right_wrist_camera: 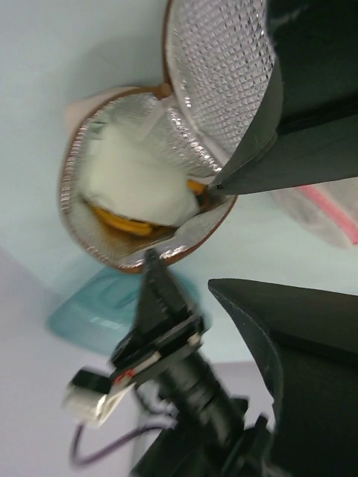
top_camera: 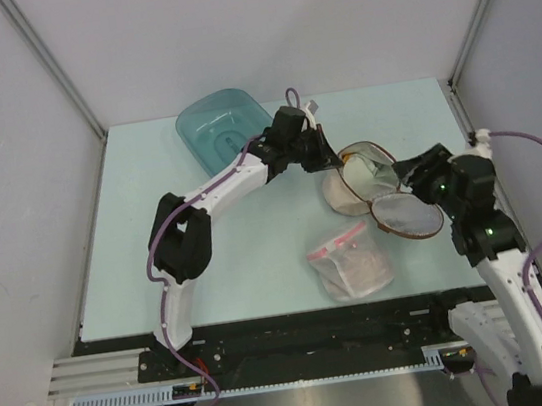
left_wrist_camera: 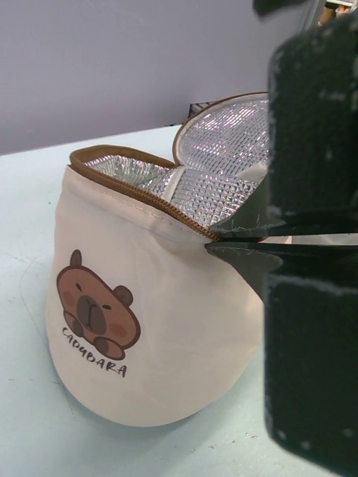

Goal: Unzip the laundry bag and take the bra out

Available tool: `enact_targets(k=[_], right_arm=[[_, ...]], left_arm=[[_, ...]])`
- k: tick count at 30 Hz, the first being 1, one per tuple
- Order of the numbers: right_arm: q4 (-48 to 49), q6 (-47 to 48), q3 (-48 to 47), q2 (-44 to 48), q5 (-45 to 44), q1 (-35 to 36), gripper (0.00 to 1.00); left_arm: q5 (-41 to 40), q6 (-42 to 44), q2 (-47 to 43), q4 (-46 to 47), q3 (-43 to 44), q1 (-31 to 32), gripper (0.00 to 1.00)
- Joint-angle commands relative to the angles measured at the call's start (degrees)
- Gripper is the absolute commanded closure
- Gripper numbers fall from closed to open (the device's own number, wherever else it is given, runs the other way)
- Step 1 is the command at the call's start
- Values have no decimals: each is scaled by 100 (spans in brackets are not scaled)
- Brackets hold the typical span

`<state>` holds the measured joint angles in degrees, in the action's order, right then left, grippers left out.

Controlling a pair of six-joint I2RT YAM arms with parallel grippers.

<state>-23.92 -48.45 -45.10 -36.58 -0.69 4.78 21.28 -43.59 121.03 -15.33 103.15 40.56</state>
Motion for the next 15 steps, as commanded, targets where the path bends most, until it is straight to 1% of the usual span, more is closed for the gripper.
enact_targets(k=[1,2,4,5,6,9,12,15], right_arm=[[109,476,-51,-692,57,611,47],[-267,494,-34,-754,-384,778,47],[-559,494,62,-711,-1087,797,43],[-578,598,106,-684,-1230,788,38],[-596,634,150,-693,-1302,710,31],[-754,679,160,-1034,-1294,438,24],[-597,696,203,-1455,-961,314,23],[-167,783,239,-1747,-924,313,23]], left_arm=[[-18,-53,-449,224,-129,40,100],[-10,-35,-466,215,-146,31,100],[8,-18,-493,232,-225,31,100],[17,-18,-493,232,-252,31,100],[17,-26,-493,241,-304,31,100],[78,-61,-528,329,-401,31,100],[131,-70,-589,426,-489,31,100],[157,-62,-651,487,-594,31,100]])
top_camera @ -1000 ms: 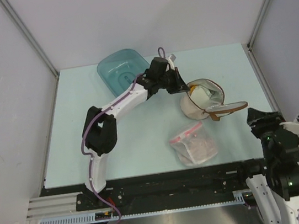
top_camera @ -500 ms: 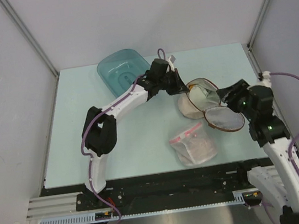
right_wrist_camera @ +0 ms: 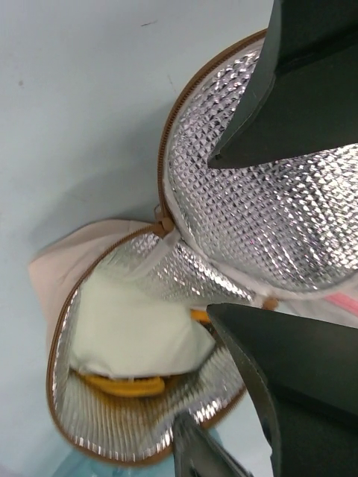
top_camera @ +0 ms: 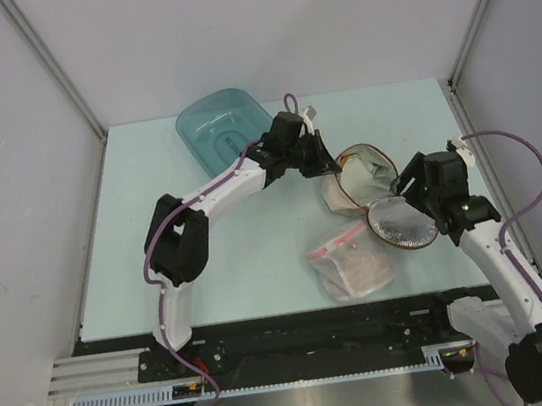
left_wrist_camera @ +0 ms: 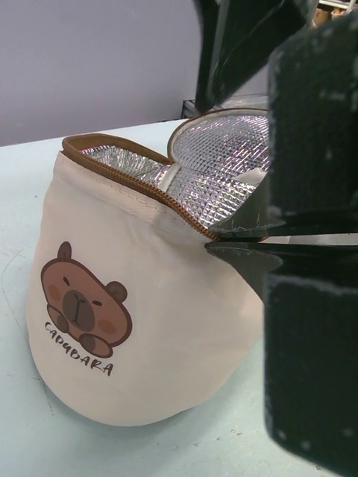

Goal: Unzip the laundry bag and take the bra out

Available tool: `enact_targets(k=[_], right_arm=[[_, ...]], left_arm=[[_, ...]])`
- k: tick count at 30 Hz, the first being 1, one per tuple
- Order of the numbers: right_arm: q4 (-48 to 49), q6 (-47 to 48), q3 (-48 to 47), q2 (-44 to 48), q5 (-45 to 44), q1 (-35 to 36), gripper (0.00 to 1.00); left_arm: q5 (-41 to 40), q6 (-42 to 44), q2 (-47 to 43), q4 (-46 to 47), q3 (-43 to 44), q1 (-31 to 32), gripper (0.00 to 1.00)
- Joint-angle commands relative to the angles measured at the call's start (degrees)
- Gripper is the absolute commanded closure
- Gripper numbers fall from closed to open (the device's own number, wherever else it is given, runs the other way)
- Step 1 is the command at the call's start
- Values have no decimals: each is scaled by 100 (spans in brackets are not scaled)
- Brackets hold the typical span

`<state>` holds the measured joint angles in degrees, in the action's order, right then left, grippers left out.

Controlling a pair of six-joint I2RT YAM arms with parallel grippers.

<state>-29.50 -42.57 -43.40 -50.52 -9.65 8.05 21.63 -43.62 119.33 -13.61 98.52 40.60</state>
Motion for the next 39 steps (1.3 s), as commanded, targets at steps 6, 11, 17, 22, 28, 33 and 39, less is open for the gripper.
enact_targets(k=[6,11,17,22,28,33,39], right_arm=[[1716,749,174,-1283,-300,-32,23],[2606,978,200,-2110,67,-58,30],[2888,1163,200,-2129,43,-58,100],[2433,918,113,-1576,-107,-67,100],[1711,381,-90,-1311,-98,240,100],[1403,-76,-116,-1311,-459,513,100],[1491,-234,-108,-1311,-441,539,100]], left_arm=[[298,-33,-445,323,-228,27,100],[368,11,-463,359,-316,27,99],[746,353,-332,219,-106,-26,100],[336,819,-24,-747,588,-131,23],[-572,1610,-427,-1470,1196,-114,0],[961,1051,-988,-964,1005,62,1],[882,379,-975,27,272,431,14]])
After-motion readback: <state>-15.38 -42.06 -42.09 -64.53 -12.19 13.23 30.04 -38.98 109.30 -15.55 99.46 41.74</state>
